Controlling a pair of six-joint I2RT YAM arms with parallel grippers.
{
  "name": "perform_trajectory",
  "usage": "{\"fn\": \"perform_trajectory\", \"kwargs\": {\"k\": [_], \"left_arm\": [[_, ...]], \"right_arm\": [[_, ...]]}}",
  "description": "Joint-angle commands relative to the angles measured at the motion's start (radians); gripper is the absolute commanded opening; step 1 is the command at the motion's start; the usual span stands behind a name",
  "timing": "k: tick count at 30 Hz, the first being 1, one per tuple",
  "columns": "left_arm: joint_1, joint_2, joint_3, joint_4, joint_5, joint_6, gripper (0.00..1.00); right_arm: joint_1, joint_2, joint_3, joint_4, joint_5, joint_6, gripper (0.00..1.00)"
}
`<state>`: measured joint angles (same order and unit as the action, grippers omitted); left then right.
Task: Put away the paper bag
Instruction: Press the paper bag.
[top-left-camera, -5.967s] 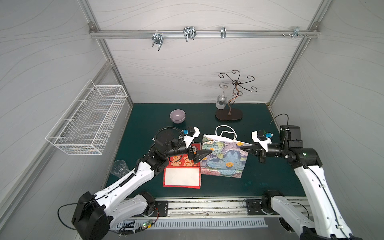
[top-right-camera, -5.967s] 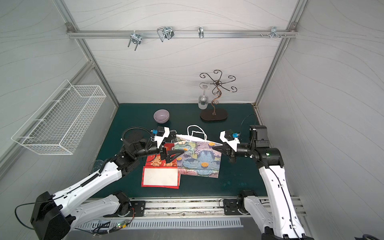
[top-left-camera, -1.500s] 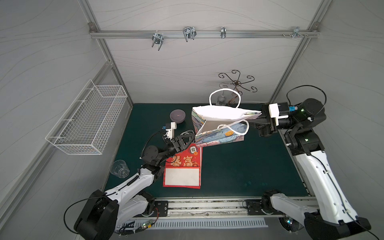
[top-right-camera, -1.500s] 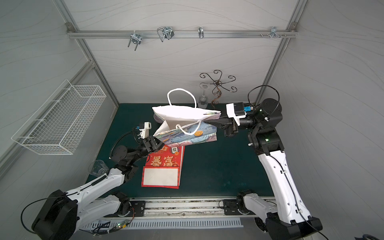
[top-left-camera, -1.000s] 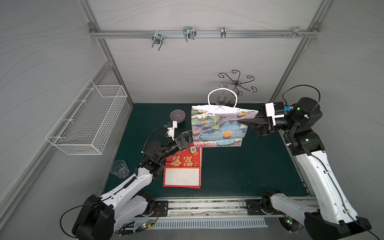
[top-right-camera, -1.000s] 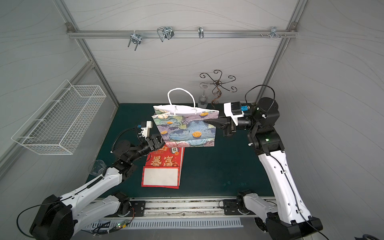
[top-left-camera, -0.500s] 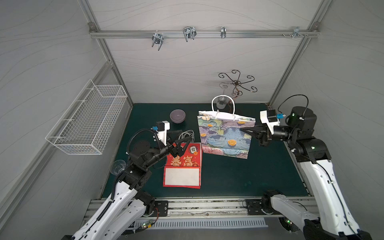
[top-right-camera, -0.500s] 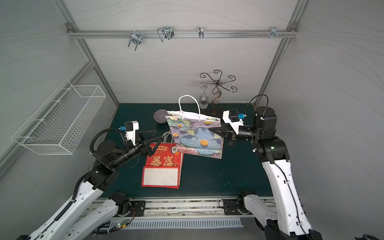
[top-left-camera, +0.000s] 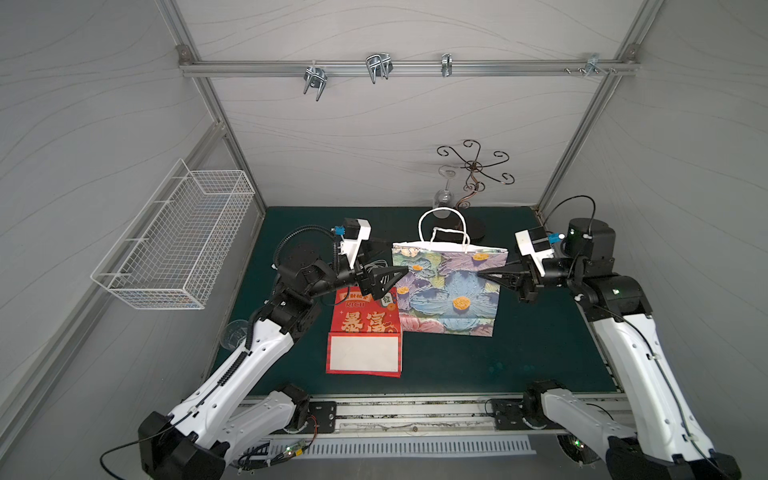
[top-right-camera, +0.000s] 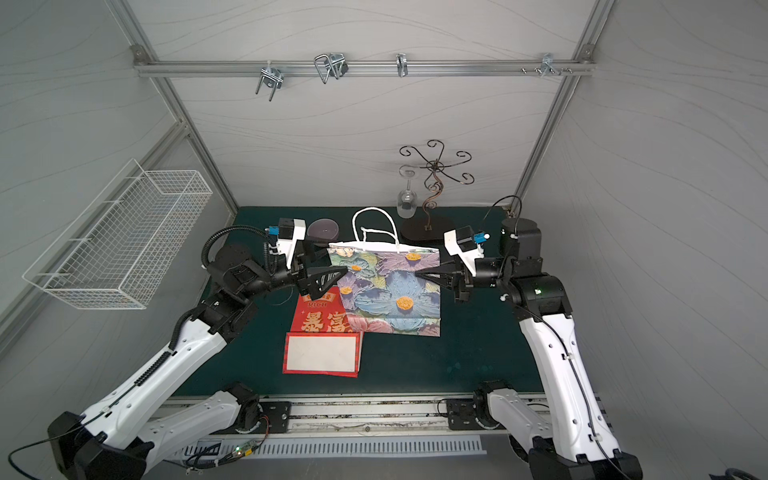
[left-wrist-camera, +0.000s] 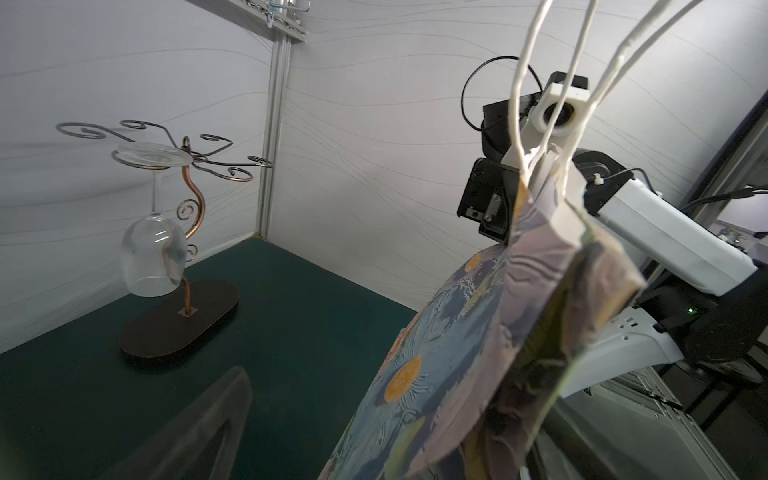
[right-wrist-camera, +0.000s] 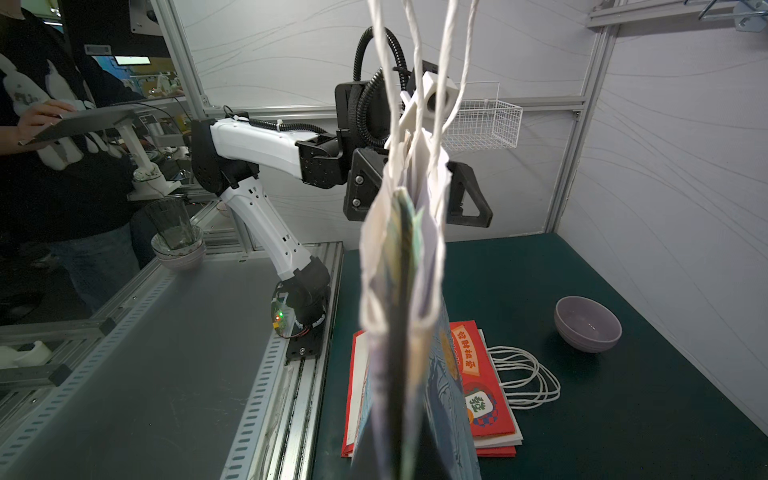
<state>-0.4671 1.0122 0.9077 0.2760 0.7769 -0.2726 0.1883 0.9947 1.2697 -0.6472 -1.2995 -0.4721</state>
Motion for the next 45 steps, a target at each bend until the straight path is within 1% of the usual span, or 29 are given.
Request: {"fn": "perform_trajectory", "kwargs": {"k": [1,3,4,7,14,16,20,23,24,26,27,29,32,34,35,37,41,42,43,44,45], "left_arm": [[0.005,0.028,0.054,0.207,0.128,-0.075,0.99],[0.005,0.047,0.062,0.219,0.173,-0.093,0.95],[0.006,0.055,0.066,0.222,0.193,-0.100,0.92],[0.005,0.069,0.059,0.239,0.219,-0.120,0.75],[0.006,0.096,0.054,0.273,0.253,-0.149,0.43],[0.005,0.100,0.056,0.287,0.251,-0.152,0.27],[0.005,0.104,0.065,0.302,0.250,-0.173,0.00],[0.005,0.104,0.066,0.300,0.248,-0.183,0.00],[0.005,0.104,0.064,0.294,0.246,-0.180,0.00],[0.005,0.103,0.057,0.279,0.240,-0.172,0.00],[0.006,0.103,0.051,0.279,0.237,-0.173,0.00],[0.005,0.101,0.041,0.285,0.232,-0.178,0.00],[0.005,0.099,0.030,0.292,0.229,-0.184,0.00],[0.006,0.099,0.027,0.294,0.223,-0.186,0.00],[0.005,0.101,0.026,0.294,0.222,-0.187,0.00],[0.005,0.103,0.028,0.293,0.220,-0.186,0.00],[0.006,0.098,0.024,0.290,0.191,-0.186,0.00],[0.005,0.093,0.023,0.282,0.174,-0.188,0.04],[0.005,0.090,0.023,0.276,0.161,-0.188,0.19],[0.005,0.083,0.023,0.274,0.144,-0.193,0.36],[0.006,0.075,0.022,0.277,0.130,-0.200,0.49]], "right_arm": [[-0.003,0.019,-0.001,0.000,-0.062,-0.014,0.00],[-0.003,0.028,-0.001,0.011,-0.061,-0.007,0.00],[-0.003,0.030,-0.001,0.019,-0.060,-0.004,0.00],[-0.003,0.037,-0.003,0.035,-0.056,0.009,0.00],[0.000,0.045,-0.016,0.068,-0.052,0.042,0.00],[0.000,0.045,-0.017,0.065,-0.051,0.041,0.00],[0.000,0.043,-0.020,0.052,-0.044,0.040,0.00],[0.000,0.039,-0.016,0.060,-0.046,0.051,0.00],[0.000,0.036,-0.012,0.071,-0.049,0.061,0.10],[0.000,0.030,-0.003,0.111,-0.052,0.095,0.22],[0.000,0.028,-0.001,0.149,-0.048,0.127,0.30],[0.000,0.021,0.009,0.221,-0.040,0.189,0.34],[0.002,0.022,0.024,0.297,-0.032,0.256,0.31],[0.014,0.028,0.035,0.309,-0.026,0.272,0.24],[0.021,0.031,0.038,0.306,-0.021,0.269,0.19],[0.032,0.036,0.032,0.304,-0.007,0.265,0.00],[0.033,0.029,0.016,0.304,0.028,0.257,0.00],[0.032,0.024,0.012,0.304,0.034,0.256,0.00],[0.032,0.022,0.010,0.304,0.037,0.256,0.00],[0.033,0.018,0.007,0.300,0.037,0.255,0.00],[0.033,0.018,0.005,0.292,0.038,0.250,0.00]]}}
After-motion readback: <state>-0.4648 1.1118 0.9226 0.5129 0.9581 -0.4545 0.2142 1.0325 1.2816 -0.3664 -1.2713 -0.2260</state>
